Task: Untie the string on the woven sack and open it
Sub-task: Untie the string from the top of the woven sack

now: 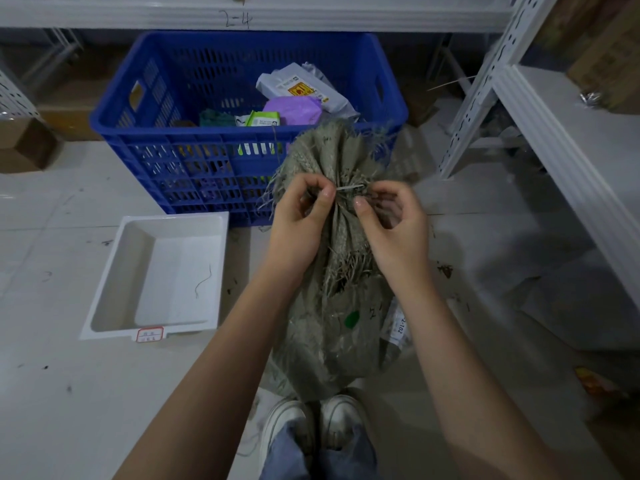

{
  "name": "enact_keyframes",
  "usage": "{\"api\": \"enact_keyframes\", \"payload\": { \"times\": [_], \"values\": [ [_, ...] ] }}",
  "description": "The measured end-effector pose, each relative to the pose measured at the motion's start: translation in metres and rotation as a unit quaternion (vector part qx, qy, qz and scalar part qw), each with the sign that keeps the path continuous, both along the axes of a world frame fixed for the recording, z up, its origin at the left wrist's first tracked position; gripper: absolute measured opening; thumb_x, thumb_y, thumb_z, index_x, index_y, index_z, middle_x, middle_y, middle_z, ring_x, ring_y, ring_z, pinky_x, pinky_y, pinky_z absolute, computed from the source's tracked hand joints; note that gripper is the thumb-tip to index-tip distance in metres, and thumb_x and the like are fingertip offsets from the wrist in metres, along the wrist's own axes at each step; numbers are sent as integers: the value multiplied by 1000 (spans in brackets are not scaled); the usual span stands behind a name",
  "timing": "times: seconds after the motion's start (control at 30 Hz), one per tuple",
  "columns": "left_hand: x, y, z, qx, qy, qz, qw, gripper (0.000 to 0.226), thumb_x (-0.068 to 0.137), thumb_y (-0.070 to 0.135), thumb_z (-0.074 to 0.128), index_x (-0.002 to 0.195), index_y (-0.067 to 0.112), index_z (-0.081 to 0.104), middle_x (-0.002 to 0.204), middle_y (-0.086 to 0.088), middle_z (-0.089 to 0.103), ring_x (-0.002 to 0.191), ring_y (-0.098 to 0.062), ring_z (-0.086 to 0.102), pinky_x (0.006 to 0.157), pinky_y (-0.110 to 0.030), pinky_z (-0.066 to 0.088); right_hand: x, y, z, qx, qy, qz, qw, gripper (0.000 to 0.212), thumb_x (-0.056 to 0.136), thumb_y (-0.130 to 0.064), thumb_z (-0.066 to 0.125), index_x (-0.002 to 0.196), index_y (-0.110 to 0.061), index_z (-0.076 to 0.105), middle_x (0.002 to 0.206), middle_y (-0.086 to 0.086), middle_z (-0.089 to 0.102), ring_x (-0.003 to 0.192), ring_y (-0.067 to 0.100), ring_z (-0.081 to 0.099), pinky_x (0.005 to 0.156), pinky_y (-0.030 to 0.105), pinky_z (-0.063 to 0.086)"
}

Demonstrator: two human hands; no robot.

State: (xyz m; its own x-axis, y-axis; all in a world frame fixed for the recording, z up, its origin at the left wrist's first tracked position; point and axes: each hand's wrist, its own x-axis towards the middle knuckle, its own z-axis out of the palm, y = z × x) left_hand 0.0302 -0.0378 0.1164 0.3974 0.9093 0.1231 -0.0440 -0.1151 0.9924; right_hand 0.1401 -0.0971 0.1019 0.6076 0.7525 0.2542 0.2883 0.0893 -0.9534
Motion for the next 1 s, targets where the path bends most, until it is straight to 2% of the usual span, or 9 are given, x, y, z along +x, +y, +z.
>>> {"api": "enact_keyframes", "payload": {
  "times": [0.07, 0.13, 0.23, 0.37, 0.5, 0.67, 0.8, 0.93, 1.0],
  "values": [
    [3, 2, 2, 17, 1, -2, 1000, 20, 95, 11, 49, 79, 23, 51, 71, 9, 49, 67, -4, 46, 69, -23, 38, -1, 3, 1, -18, 19, 24, 999, 40, 78, -24, 75, 109, -25, 50, 105, -12, 57, 103, 5, 57, 85, 11, 47],
    [7, 8, 8, 39, 4, -6, 999, 21, 95, 9, 49, 79, 22, 51, 70, 11, 48, 64, 4, 45, 67, -18, 37, -2, 10, 8, -29, 15, 41, 999, 48, 77, -27, 76, 113, -27, 44, 107, -17, 51, 104, -1, 52, 85, 4, 41],
    [12, 27, 26, 78, -17, -33, 996, 18, 92, 9, 50, 80, 22, 52, 73, 10, 50, 67, 2, 47, 68, -19, 38, 5, 27, 27, 4, -22, 38, 999, 47, 79, -19, 74, 113, -25, 41, 105, -19, 49, 99, -6, 51, 82, 0, 39],
    [19, 46, 42, 120, -9, -86, 989, 18, 93, 7, 50, 82, 21, 53, 77, 7, 51, 71, 2, 48, 70, -13, 39, 14, 39, 38, 45, -52, 9, 998, 47, 79, -7, 71, 109, -25, 40, 104, -18, 49, 95, -13, 53, 82, 4, 42],
    [19, 52, -1, 55, 40, -96, 993, 25, 94, 3, 48, 78, 22, 51, 74, 7, 48, 70, 0, 44, 68, -14, 35, 10, 38, -5, -27, -44, -15, 999, 45, 80, -15, 72, 115, -22, 45, 114, -7, 53, 104, 7, 58, 87, 22, 48],
    [7, 50, -72, -36, 106, -83, 990, 25, 94, 6, 49, 76, 24, 52, 75, 5, 49, 70, -4, 44, 69, -18, 36, 0, 35, -74, -145, -62, -19, 987, 47, 81, -25, 72, 121, -18, 48, 122, -1, 59, 112, 16, 57, 92, 37, 51],
    [0, 50, -109, -82, 148, -63, 984, 24, 94, 10, 52, 76, 25, 56, 77, 4, 54, 75, -10, 49, 73, -24, 40, -2, 36, -109, -177, -61, 1, 982, 46, 81, -25, 72, 119, -16, 48, 120, 1, 58, 109, 16, 58, 86, 31, 51],
    [-4, 51, -123, -77, 172, -14, 982, 23, 92, 9, 55, 73, 23, 58, 73, 7, 56, 72, -9, 52, 72, -24, 41, 3, 35, -122, -195, -57, 9, 979, 46, 79, -26, 74, 114, -15, 46, 107, 0, 58, 92, 15, 60, 76, 30, 52],
    [-1, 43, -125, -67, 228, 34, 971, 14, 94, 16, 52, 81, 16, 57, 74, 6, 57, 74, -15, 54, 69, -26, 43, 2, 35, -122, -209, -70, 17, 975, 46, 80, -24, 73, 115, -13, 45, 99, 0, 55, 85, 13, 56, 71, 25, 49]
  ]
}}
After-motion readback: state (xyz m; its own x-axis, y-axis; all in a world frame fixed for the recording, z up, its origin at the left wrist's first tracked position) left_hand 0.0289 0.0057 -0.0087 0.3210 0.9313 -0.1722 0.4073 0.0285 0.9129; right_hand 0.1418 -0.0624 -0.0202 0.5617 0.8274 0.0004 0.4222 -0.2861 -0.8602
